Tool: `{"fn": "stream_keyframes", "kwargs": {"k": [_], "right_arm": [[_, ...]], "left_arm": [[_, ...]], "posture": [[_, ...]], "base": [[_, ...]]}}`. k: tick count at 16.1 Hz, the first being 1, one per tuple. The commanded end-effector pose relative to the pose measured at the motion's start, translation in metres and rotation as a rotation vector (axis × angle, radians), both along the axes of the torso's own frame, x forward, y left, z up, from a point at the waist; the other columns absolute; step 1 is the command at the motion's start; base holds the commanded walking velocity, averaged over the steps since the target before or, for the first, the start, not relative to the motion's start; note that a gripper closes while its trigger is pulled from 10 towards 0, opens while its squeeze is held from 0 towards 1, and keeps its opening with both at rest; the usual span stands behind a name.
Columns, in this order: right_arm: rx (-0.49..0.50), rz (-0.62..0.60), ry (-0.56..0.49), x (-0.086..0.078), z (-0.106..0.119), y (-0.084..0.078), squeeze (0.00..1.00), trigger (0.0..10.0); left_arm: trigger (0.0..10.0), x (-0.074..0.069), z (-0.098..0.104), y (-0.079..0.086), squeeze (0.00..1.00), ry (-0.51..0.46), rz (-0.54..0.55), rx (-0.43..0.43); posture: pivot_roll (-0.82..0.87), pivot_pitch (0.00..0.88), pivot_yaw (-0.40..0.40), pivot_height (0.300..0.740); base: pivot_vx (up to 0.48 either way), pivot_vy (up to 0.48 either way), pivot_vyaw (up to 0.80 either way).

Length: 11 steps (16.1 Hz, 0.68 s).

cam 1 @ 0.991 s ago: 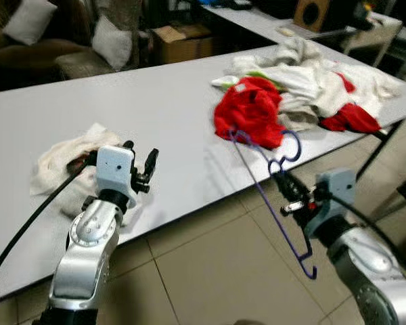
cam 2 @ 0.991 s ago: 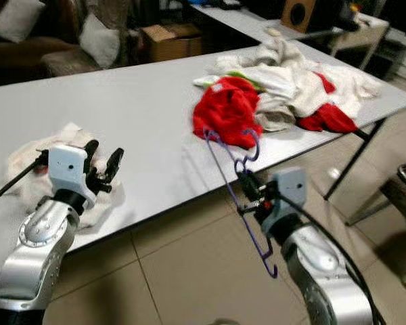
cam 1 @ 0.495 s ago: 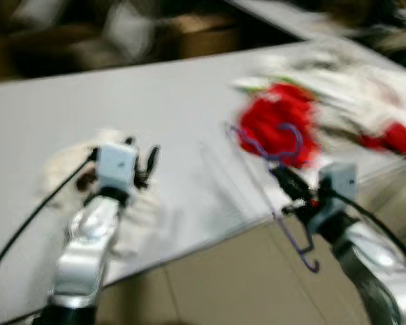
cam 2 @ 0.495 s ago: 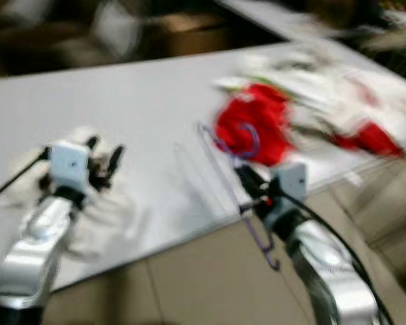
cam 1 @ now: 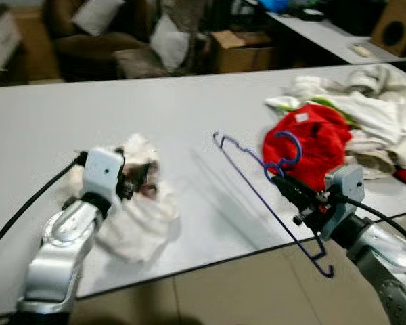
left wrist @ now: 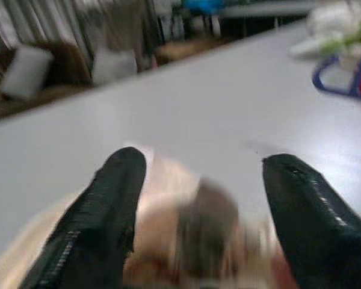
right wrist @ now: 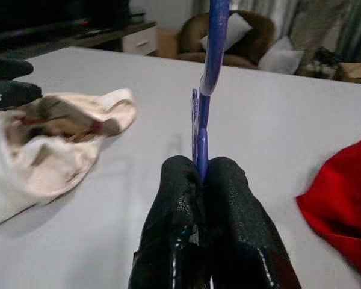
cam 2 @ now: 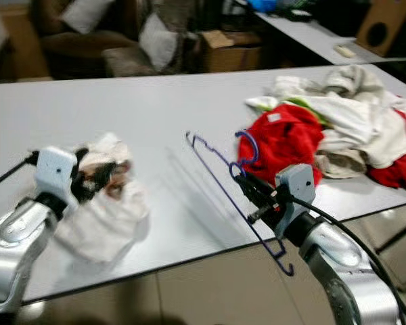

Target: Hang hanger

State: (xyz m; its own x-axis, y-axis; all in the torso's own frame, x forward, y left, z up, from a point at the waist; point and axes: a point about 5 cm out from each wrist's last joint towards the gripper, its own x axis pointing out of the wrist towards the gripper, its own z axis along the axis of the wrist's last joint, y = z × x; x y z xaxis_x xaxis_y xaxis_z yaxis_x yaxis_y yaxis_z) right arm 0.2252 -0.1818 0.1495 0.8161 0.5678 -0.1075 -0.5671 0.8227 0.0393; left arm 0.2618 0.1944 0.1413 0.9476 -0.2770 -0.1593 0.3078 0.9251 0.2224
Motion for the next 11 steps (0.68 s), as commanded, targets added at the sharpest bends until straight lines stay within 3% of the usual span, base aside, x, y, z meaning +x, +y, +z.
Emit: {"fn": "stream_keyframes", "kwargs": {"k": [1,2,7,9,11], "right_arm": [[0.001,-0.002,0.002,-0.002,0.003,-0.006,0.00,10.0],[-0.004,-0.003,0.010,-0.003,0.003,-0.009,0.00,10.0],[-0.011,0.004,0.033,-0.006,0.005,-0.018,0.00,10.0],[-0.013,0.007,0.035,-0.006,0.005,-0.018,0.00,10.0],[-0.013,0.012,0.037,-0.005,0.005,-0.018,0.00,10.0]], "left_arm": [[10.0,0.000,0.004,-0.005,0.89,0.017,-0.039,-0.017],[10.0,-0.001,0.002,-0.005,0.00,0.066,-0.054,-0.039],[10.0,-0.006,0.006,-0.013,0.00,0.147,-0.181,-0.141],[10.0,-0.009,-0.002,-0.011,0.00,0.204,-0.193,-0.037],[4.3,-0.013,-0.010,-0.005,0.00,0.264,-0.185,0.053]], "posture": [[-0.14,0.000,-0.036,0.740],[-0.14,0.000,-0.030,0.740],[-0.15,0.000,-0.022,0.740],[-0.15,0.000,-0.023,0.740],[-0.14,0.000,-0.025,0.740]], "base": [[0.000,0.000,0.00],[0.000,0.000,0.00],[0.000,0.000,0.00],[0.000,0.000,0.00],[0.000,0.000,0.00]]}}
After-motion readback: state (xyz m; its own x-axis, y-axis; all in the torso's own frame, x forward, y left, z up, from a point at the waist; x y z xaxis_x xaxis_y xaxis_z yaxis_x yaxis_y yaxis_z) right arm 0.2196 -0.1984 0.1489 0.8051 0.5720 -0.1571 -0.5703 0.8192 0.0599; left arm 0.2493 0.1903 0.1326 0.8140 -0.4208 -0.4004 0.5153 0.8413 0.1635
